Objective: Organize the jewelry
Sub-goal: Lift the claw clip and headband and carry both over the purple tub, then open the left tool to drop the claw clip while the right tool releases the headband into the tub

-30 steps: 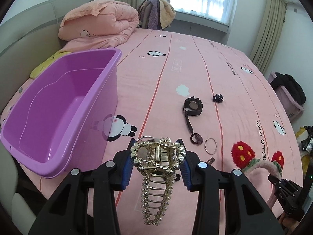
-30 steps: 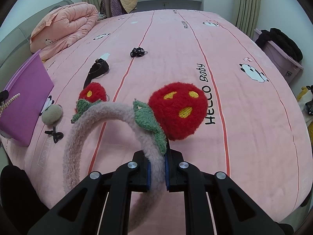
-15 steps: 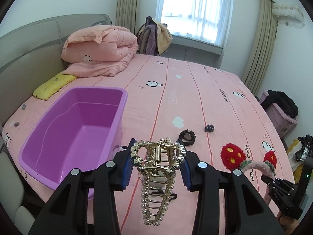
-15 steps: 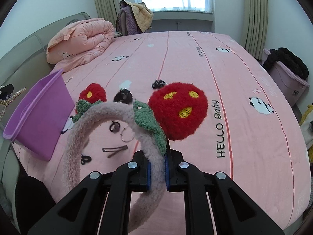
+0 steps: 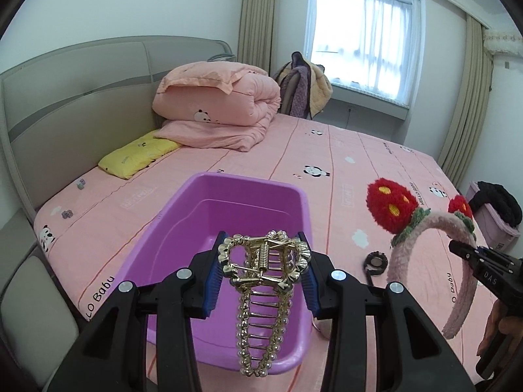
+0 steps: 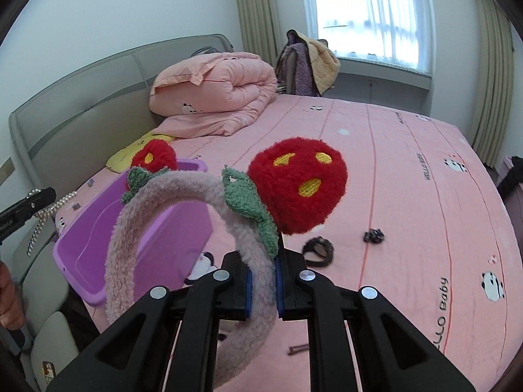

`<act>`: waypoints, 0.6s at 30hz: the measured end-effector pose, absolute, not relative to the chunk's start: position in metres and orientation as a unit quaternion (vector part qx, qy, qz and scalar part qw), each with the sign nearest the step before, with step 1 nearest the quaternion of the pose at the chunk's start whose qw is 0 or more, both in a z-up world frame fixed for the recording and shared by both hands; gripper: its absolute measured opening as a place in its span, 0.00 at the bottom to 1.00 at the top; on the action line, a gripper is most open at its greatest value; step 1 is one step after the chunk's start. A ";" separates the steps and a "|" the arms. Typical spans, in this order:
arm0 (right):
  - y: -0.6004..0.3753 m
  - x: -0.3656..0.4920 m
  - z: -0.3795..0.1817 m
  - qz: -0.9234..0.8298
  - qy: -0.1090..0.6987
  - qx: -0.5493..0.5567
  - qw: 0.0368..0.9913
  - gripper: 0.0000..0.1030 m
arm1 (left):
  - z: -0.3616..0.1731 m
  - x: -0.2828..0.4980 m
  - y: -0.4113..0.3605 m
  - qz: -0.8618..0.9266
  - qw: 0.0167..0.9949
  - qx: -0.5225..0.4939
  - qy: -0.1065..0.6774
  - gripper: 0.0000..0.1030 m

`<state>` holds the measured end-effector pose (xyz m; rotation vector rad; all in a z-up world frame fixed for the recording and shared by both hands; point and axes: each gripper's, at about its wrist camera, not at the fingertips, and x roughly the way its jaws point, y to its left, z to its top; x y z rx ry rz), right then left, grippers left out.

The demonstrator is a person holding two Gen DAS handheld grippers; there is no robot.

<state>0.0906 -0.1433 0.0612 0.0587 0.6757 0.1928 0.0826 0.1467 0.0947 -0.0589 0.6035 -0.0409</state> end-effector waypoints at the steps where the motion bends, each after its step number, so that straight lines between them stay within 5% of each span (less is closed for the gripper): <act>1: -0.130 0.099 0.065 0.104 0.330 0.025 0.938 0.10 | 0.094 0.086 0.154 -0.016 0.954 -0.031 0.298 0.39; 18: 0.061 0.242 0.040 0.181 0.378 -0.096 0.903 0.10 | 0.024 0.149 0.220 0.016 0.933 -0.060 0.355 0.39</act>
